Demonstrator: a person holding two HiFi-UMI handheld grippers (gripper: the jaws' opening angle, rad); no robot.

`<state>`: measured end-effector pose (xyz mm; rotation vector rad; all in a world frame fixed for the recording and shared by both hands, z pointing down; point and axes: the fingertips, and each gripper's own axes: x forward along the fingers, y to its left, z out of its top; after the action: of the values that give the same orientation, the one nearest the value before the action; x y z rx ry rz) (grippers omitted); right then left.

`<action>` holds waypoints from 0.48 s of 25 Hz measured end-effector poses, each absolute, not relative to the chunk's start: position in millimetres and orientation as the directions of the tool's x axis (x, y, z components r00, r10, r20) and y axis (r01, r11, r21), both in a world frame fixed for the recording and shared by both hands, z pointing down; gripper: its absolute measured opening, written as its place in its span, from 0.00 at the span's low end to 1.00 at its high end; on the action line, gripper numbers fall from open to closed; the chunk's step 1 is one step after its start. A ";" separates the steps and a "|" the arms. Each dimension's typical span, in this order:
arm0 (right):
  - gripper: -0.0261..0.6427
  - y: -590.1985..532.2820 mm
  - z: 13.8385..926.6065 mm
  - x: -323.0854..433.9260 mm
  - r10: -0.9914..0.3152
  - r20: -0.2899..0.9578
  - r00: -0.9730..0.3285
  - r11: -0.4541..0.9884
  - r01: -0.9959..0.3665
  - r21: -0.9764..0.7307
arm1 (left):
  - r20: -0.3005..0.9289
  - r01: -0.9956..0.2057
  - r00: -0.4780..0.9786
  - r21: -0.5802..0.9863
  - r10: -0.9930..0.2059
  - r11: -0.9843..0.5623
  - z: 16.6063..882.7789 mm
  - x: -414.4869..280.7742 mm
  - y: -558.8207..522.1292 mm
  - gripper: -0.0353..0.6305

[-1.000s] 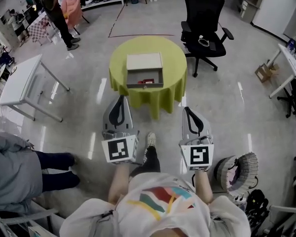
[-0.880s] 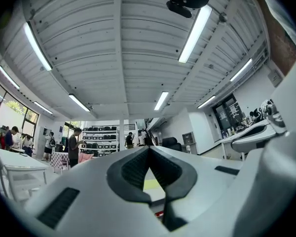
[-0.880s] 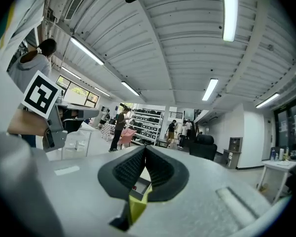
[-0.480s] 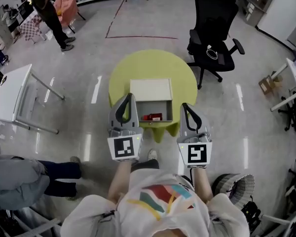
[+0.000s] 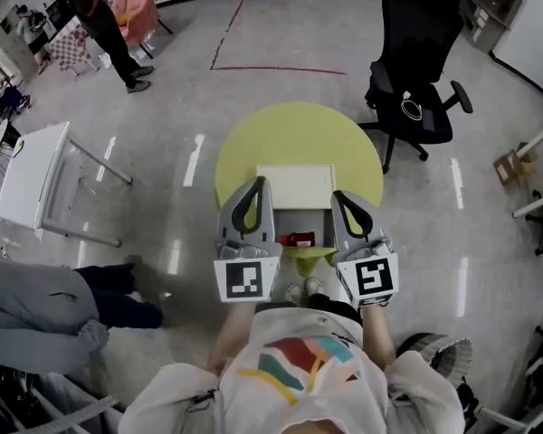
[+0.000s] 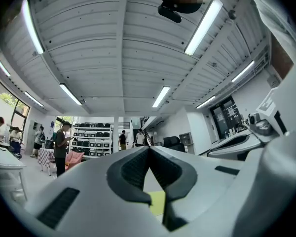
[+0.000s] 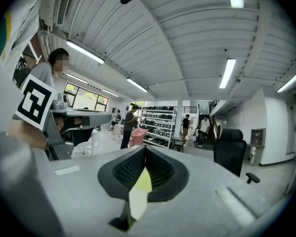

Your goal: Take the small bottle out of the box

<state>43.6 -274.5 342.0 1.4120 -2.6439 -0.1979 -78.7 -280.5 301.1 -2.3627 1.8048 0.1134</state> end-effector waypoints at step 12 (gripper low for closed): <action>0.05 -288.7 334.6 33.7 -0.767 0.030 -0.641 0.636 -0.753 0.169 | -0.177 -0.980 0.188 -0.099 -0.966 -0.173 294.1 -72.3 -296.7 0.08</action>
<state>33.7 -288.7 334.6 1.2822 -2.7513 -0.2153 -72.3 -296.7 294.1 -2.2674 1.8859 0.1084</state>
